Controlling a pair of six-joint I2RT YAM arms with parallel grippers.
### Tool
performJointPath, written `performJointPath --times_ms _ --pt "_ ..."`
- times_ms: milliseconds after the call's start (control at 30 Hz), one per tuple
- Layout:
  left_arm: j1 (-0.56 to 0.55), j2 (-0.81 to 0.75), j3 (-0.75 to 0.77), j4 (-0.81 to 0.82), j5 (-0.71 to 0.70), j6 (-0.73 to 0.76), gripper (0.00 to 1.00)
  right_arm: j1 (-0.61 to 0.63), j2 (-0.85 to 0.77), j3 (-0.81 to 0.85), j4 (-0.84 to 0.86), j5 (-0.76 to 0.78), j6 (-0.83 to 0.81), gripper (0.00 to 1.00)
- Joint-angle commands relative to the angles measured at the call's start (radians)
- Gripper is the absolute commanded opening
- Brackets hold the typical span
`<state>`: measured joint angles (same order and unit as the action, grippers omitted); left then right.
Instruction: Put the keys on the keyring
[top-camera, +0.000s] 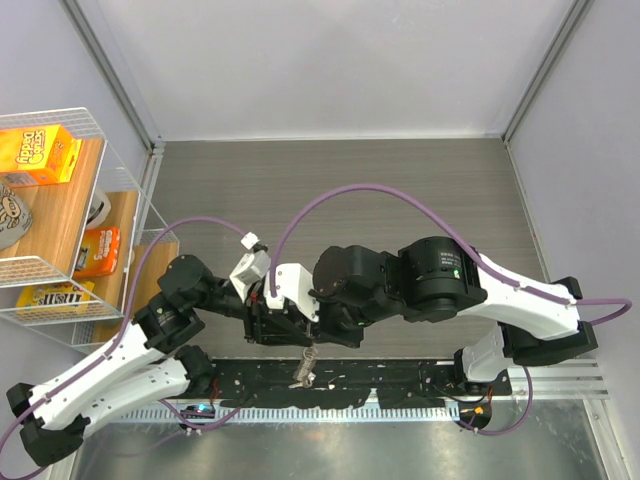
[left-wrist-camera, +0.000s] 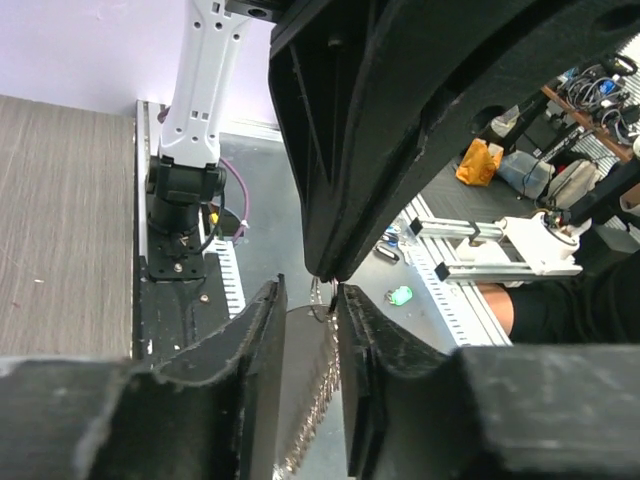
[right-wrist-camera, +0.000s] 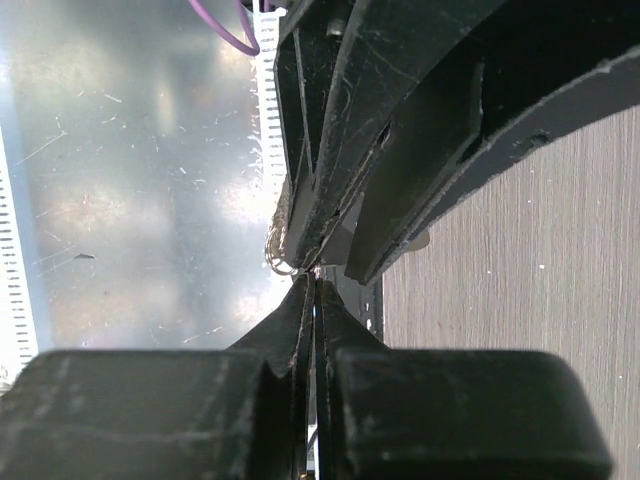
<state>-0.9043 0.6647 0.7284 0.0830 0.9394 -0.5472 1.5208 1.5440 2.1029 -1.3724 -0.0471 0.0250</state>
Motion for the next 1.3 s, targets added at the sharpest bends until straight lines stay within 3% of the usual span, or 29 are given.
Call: performJointPath --times_ms 0,200,267,533,800,1067,1267 --pt "-0.005 -0.004 0.023 -0.011 -0.007 0.026 0.28 -0.007 -0.016 0.055 -0.045 -0.025 0.016 0.05" --pt "-0.005 0.001 0.014 -0.012 0.001 0.021 0.15 -0.011 -0.012 0.058 -0.039 -0.022 0.016 0.05" --pt "-0.005 0.003 0.014 -0.011 -0.001 0.020 0.00 -0.011 -0.013 0.058 -0.034 -0.023 0.018 0.05" --pt "-0.007 -0.014 0.006 -0.002 -0.073 0.032 0.00 -0.011 -0.038 0.031 0.031 -0.016 0.026 0.05" --pt "-0.007 -0.082 -0.027 0.090 -0.154 0.010 0.00 -0.013 -0.205 -0.173 0.237 -0.013 0.009 0.29" --pt "-0.007 -0.091 -0.064 0.234 -0.171 -0.048 0.00 -0.011 -0.356 -0.364 0.418 0.013 -0.022 0.37" --pt "-0.005 -0.106 -0.112 0.377 -0.194 -0.097 0.00 -0.013 -0.484 -0.546 0.617 0.044 -0.053 0.50"
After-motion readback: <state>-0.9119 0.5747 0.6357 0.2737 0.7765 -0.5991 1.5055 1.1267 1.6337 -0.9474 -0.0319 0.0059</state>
